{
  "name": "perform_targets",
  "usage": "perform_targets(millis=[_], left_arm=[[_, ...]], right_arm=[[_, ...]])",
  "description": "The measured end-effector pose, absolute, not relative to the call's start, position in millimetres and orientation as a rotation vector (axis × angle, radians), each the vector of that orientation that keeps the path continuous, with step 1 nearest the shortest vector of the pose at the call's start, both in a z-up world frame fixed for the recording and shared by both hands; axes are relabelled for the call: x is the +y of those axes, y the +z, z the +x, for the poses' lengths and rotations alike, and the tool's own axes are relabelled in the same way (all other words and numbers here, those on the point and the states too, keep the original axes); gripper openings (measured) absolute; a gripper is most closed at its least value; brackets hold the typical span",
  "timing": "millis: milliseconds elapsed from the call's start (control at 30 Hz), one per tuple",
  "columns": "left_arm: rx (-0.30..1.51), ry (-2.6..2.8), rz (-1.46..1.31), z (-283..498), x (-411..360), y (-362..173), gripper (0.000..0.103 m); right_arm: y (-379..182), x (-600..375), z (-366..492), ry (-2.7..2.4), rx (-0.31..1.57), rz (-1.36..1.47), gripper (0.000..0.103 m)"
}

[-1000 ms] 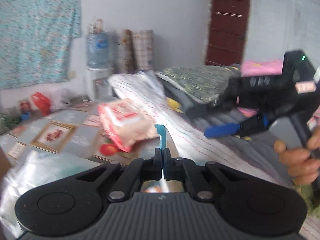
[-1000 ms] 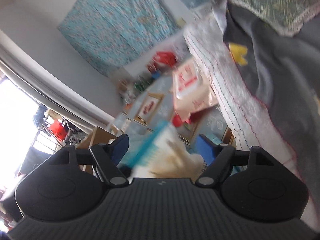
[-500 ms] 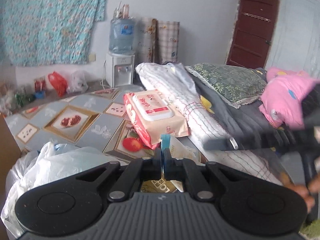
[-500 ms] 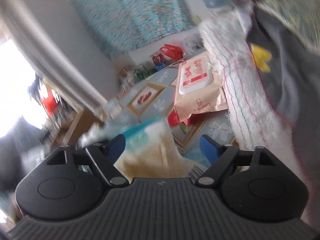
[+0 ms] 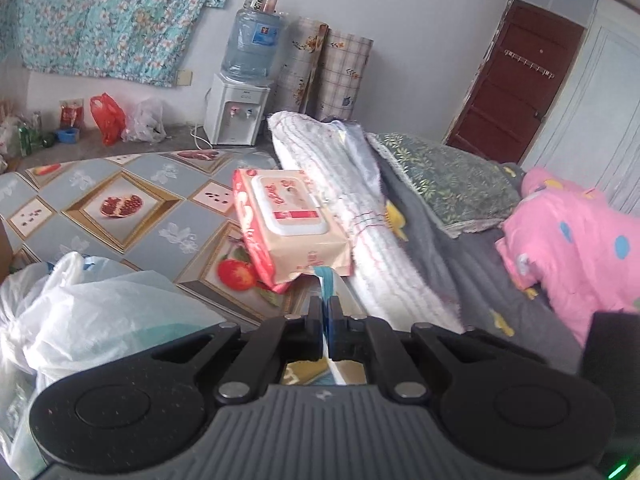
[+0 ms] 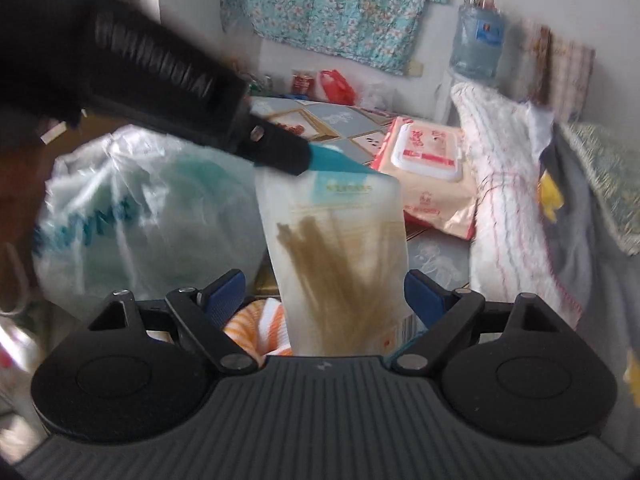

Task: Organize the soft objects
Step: 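Lift the swab pack with the right gripper and carry it toward the box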

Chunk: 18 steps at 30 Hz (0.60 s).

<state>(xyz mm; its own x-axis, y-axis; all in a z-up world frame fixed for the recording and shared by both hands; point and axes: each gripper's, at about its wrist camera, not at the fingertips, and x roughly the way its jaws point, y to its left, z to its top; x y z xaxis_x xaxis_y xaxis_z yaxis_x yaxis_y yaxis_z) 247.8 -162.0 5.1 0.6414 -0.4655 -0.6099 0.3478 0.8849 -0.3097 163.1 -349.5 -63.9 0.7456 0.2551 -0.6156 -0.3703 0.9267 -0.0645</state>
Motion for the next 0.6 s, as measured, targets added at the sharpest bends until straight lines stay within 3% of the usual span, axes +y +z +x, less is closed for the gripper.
perform_targets(millis=[100, 167, 200, 267, 400, 533, 600], left_arm=[[0.743, -0.480, -0.188, 246, -166, 6, 0.003], [0.743, -0.491, -0.195, 245, -167, 7, 0.004], [0.739, -0.506, -0.207, 244, -167, 7, 0.009], [0.738, -0.534, -0.226, 243, -167, 7, 0.017], [0.711, -0.549, -0.246, 239, -166, 7, 0.039], [0.657, -0.504, -0.195, 230, -167, 11, 0.042], [0.642, -0.485, -0.180, 226, -164, 11, 0.050]], right_arm=[[-68, -346, 164, 0.282, 0.629, -0.226, 0.073], [-69, -351, 162, 0.241, 0.613, -0.229, 0.052], [-68, -356, 162, 0.239, 0.609, -0.211, 0.050], [-66, -369, 163, 0.234, 0.611, -0.160, 0.033], [-60, -405, 164, 0.245, 0.631, 0.014, 0.026], [-61, -443, 167, 0.239, 0.637, 0.203, 0.020], [-64, -466, 170, 0.244, 0.646, 0.324, 0.019]])
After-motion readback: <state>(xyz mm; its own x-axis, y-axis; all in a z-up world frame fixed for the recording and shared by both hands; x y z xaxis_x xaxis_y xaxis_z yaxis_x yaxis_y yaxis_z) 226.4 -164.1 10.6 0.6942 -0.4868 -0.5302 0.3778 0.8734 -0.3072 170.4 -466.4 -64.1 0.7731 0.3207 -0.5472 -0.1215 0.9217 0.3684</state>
